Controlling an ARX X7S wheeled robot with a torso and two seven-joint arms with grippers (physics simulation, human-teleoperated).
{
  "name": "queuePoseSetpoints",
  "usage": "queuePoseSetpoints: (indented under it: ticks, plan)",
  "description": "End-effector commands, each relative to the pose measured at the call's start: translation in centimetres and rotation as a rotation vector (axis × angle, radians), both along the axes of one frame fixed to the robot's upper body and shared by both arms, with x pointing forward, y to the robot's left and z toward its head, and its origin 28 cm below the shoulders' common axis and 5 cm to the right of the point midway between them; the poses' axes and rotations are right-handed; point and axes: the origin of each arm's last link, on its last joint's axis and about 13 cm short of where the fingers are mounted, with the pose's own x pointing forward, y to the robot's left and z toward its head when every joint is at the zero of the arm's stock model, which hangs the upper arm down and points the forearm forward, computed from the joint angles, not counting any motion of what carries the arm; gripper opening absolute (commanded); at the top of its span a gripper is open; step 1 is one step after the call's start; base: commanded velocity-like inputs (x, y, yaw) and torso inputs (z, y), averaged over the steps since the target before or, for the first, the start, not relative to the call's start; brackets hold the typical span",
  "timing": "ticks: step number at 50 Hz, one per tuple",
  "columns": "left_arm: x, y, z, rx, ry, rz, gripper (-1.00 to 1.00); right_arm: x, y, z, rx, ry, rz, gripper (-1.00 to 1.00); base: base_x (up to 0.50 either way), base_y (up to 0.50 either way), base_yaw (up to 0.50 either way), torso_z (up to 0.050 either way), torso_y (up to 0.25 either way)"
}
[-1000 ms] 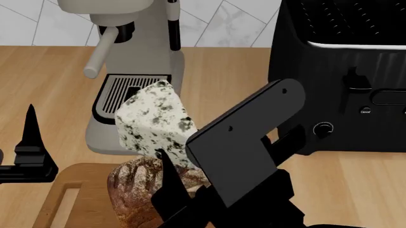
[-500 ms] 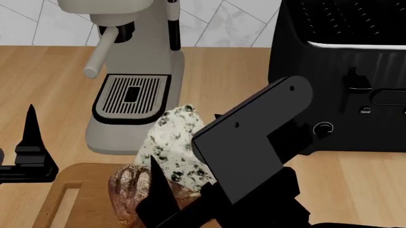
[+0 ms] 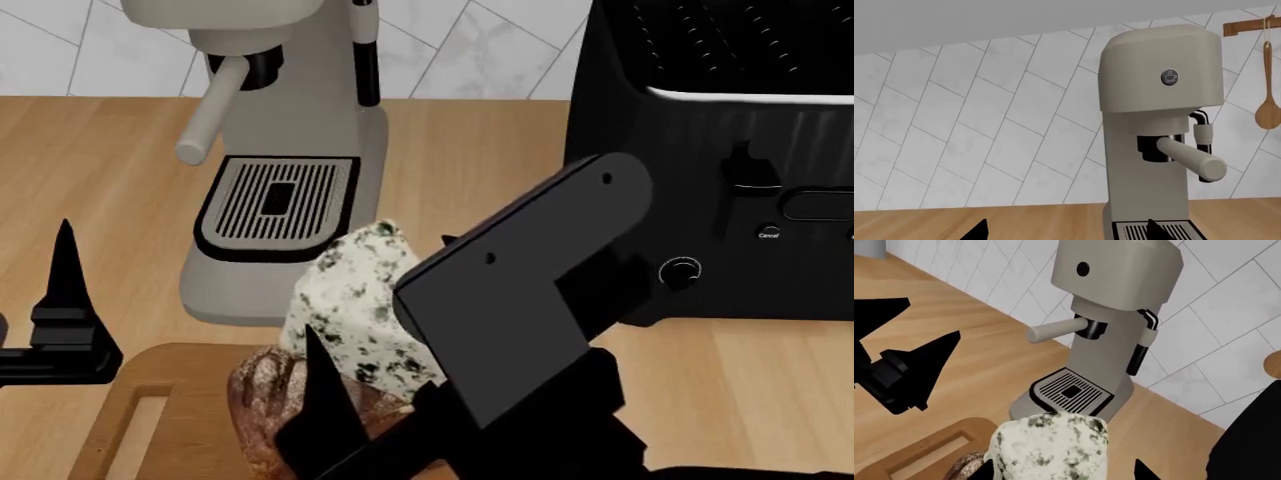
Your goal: Pick up the wedge of cheese and place it on the slice of bread to prepare a simple cheese on bread dish.
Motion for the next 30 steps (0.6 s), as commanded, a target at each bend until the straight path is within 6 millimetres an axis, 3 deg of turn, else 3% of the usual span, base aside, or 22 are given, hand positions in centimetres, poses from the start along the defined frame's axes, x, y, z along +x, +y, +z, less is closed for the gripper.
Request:
queuePoseSetpoints:
  ticks: [1,30]
  plan:
    - [-0.1,0.0,0.0,-0.01,-0.012,-0.001,1.0,0.6,0.2,-0.8,0.013,-0.018,-0.014,1.0,0.0,0.0,0.0,0.0,0.0]
    - [-0.1,0.0,0.0,-0.01,-0.011,-0.002,1.0,-0.9,0.4,3.9,-0.032,-0.148,0.023,1.0,0.0,0.0,0.0,0.0,0.0]
